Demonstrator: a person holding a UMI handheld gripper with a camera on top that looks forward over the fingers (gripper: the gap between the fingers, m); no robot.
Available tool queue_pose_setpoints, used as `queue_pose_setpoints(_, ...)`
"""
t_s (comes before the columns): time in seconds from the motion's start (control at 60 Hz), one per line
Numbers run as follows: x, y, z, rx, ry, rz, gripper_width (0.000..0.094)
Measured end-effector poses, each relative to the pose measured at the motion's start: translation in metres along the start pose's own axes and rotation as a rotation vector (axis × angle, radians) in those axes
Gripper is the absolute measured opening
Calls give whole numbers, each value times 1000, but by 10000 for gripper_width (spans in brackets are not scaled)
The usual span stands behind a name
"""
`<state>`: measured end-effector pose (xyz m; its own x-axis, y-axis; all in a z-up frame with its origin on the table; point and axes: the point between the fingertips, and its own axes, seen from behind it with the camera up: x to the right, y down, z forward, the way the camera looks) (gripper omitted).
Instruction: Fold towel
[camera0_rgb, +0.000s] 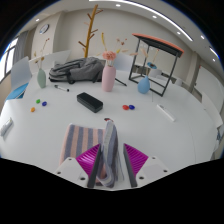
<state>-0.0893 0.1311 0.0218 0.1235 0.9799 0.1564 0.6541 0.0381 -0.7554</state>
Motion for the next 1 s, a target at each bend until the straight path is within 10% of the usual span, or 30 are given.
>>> queue_pose_setpoints(0.033,4,-5,-8,10,19,-9,831)
queue_pose_setpoints(0.05,5,-9,-14,19,24,-14,844)
queue_pose_setpoints(0.533,-28,-69,-342,108,32,66,850)
queue_pose_setpoints(1.0,-46,-49,-390,143,90,62,850)
